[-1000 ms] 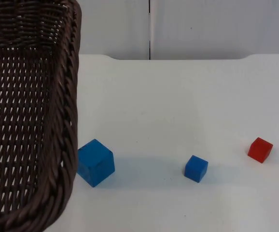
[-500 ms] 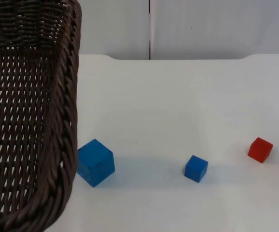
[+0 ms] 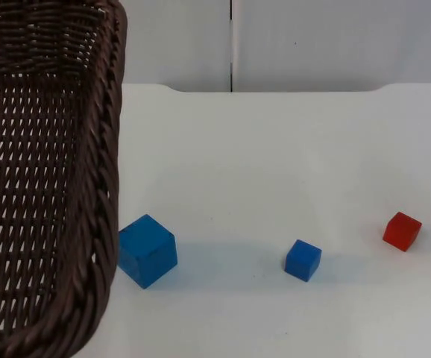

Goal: Pick up the basket with the left hand and place the largest block into the basket with the right hand.

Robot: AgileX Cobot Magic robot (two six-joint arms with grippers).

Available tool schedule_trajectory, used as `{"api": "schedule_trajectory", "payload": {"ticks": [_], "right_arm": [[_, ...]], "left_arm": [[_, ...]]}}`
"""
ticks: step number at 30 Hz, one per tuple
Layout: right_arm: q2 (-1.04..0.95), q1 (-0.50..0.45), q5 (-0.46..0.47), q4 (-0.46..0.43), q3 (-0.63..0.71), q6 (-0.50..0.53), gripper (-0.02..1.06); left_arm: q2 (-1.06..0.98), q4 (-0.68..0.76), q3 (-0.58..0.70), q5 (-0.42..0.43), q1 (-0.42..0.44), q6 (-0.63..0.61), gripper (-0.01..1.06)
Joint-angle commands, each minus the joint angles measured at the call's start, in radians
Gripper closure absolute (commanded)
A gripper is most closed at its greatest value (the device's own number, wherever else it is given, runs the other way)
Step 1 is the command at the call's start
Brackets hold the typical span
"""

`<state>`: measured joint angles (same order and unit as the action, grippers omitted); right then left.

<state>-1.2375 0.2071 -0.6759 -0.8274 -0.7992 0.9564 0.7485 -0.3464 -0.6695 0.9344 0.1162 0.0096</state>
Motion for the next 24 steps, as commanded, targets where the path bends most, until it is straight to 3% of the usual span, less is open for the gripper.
{"api": "schedule_trajectory", "payload": {"ticks": [1, 2, 5, 7, 21, 24], "right_arm": [[-0.053, 0.091, 0.104, -0.013, -0.008, 0.056, 0.00], [-0.053, 0.091, 0.104, -0.013, -0.008, 0.056, 0.00], [-0.153, 0.229, 0.253, -0.013, -0.008, 0.079, 0.00], [-0.217, 0.293, 0.283, -0.013, -0.034, 0.106, 0.00], [-0.602, 0.488, 0.285, -0.013, -0.328, 0.136, 0.00], [-0.696, 0.527, 0.329, -0.013, -0.397, 0.136, 0.00]], "left_arm": [[-0.009, -0.027, -0.001, -0.023, 0.003, -0.002, 1.05], [-0.009, -0.027, -0.001, -0.023, 0.003, -0.002, 1.05], [-0.009, -0.027, -0.001, -0.023, 0.003, 0.003, 1.05], [-0.009, -0.027, -0.001, -0.023, 0.003, 0.005, 1.05], [-0.009, -0.027, -0.001, -0.020, 0.003, 0.004, 1.05], [-0.009, -0.027, -0.001, -0.014, 0.003, 0.004, 1.05]]}}
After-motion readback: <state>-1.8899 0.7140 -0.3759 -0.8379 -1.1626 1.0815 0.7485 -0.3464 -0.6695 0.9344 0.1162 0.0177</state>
